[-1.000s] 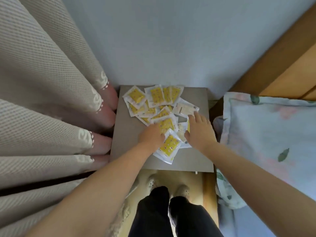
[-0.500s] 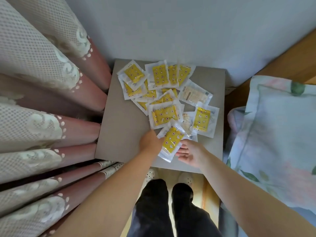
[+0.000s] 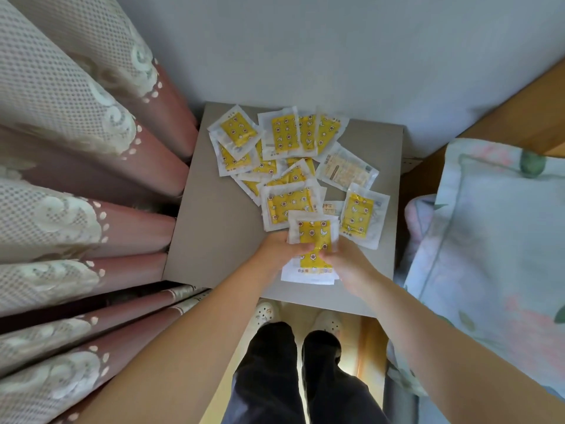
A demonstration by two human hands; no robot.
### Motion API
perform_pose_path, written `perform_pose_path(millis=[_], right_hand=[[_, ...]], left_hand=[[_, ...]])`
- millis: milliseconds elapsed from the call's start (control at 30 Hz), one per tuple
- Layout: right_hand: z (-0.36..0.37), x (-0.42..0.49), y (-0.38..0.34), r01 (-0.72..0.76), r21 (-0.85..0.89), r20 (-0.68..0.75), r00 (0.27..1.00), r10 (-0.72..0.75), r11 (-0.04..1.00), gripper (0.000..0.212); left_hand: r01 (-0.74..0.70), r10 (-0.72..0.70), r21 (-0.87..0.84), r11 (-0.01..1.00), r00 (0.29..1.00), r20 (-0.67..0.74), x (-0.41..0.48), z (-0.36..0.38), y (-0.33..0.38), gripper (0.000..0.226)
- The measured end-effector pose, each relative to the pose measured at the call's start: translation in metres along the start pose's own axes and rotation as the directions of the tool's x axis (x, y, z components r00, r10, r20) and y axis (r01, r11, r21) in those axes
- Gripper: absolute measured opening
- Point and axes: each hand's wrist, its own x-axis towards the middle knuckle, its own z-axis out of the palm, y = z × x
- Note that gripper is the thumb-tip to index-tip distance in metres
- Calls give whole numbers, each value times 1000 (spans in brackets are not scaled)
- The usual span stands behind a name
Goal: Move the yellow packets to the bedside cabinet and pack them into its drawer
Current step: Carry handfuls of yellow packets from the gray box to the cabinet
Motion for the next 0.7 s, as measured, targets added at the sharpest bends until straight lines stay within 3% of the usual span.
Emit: perform_pose_path(millis=[133,233,300,367,400,700], right_hand=[[-18,6,-18,130,-145,21,992,-128,981,19],[-37,16,-17,107,-170,-59,991,-119,980,33],[-51,21,-9,94,-224,-172,976,-134,970,36],[-62,26,0,78,-271,-271,950,-154,959,39],[-67,29,4,60,-282,-314,937,-151,958,42],[-68,63,-5,-256,-253,-581,811,65,933,83]], left_hand=[[-106,119,108,988,986,-118,10,-2,25,27],[-197,261,403,894,959,-112,23,-15,46,9],[-252,377,679,690,926,-39,38,-25,54,8],[-225,403,891,396,914,52,54,-32,56,35],[-195,379,934,301,923,70,58,-34,55,46],[-97,420,990,-107,898,133,58,-21,48,37]])
